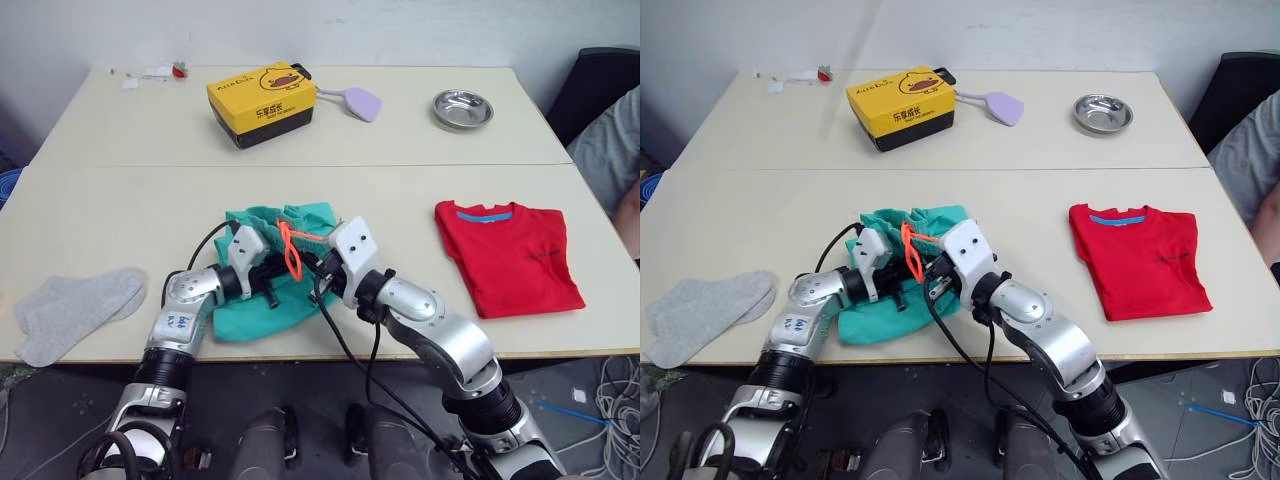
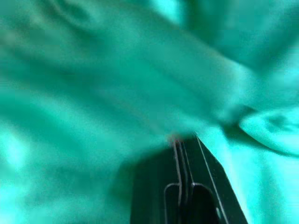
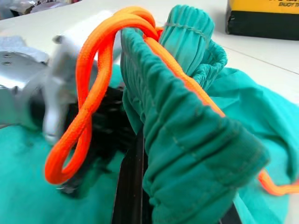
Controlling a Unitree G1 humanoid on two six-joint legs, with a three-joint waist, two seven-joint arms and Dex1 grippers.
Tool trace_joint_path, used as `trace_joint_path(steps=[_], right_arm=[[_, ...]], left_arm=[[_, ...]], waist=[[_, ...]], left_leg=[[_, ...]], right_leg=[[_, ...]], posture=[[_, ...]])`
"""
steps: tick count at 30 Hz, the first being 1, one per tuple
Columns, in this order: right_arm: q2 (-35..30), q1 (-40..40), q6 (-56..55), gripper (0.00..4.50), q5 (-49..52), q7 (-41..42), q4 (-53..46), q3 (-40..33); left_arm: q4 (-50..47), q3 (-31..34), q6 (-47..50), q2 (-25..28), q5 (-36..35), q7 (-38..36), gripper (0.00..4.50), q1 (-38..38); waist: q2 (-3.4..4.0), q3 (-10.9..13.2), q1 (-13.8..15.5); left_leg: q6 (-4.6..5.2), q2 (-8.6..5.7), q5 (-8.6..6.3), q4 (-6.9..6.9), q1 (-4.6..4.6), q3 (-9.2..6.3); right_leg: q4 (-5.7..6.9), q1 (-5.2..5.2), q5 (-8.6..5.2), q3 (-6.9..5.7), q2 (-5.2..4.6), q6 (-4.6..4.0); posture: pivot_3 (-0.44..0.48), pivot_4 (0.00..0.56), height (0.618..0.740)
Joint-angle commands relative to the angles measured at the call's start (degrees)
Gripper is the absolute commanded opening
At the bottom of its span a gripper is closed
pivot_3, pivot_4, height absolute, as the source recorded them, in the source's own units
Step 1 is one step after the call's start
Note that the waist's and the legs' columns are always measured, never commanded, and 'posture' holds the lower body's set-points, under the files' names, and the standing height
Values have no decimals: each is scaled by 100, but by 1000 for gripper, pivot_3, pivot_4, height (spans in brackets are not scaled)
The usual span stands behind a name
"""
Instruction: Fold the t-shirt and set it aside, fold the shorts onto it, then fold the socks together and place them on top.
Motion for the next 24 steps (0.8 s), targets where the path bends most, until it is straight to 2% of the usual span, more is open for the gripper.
trace_joint_path(steps=[1,6,11,18,21,24], right_arm=[[26,-24,-141,25,33,50,-185,-514],[22,-118,-191,25,-24,214,-271,-647],[255,-293,-288,25,-81,463,-105,-295],[655,-314,-528,25,-318,675,562,132],[695,-185,-331,736,-3,1158,652,228],[333,-144,260,1810,574,1886,399,132]], left_arm=[[-474,115,-115,248,-181,-290,0,284],[-702,241,-18,346,-105,13,0,610],[-684,225,-164,294,135,424,0,799],[-1099,279,-64,164,-46,686,0,1108],[-1135,329,-124,150,-124,667,0,1196],[-1336,383,-75,192,-386,441,0,1289]], waist=[[0,0,-23],[1,1,-27],[1,1,-38],[1,1,-37],[1,1,-36],[1,1,-36]], left_leg=[[0,0,0,0,-1,0],[-19,0,-11,-3,-1,0],[-21,2,-12,-8,0,1],[-28,1,-8,-17,3,2],[-28,1,-8,-18,3,3],[-27,1,-9,-19,3,2]], right_leg=[[0,-1,0,0,0,0],[-3,-1,0,0,0,0],[-2,-4,0,2,2,0],[0,-5,-2,1,3,-4],[-2,-5,-2,1,3,-4],[-4,-5,-2,2,2,-4]], posture=[[0,150,740],[0,150,740],[0,150,740],[0,150,740],[0,150,740],[0,150,740]])
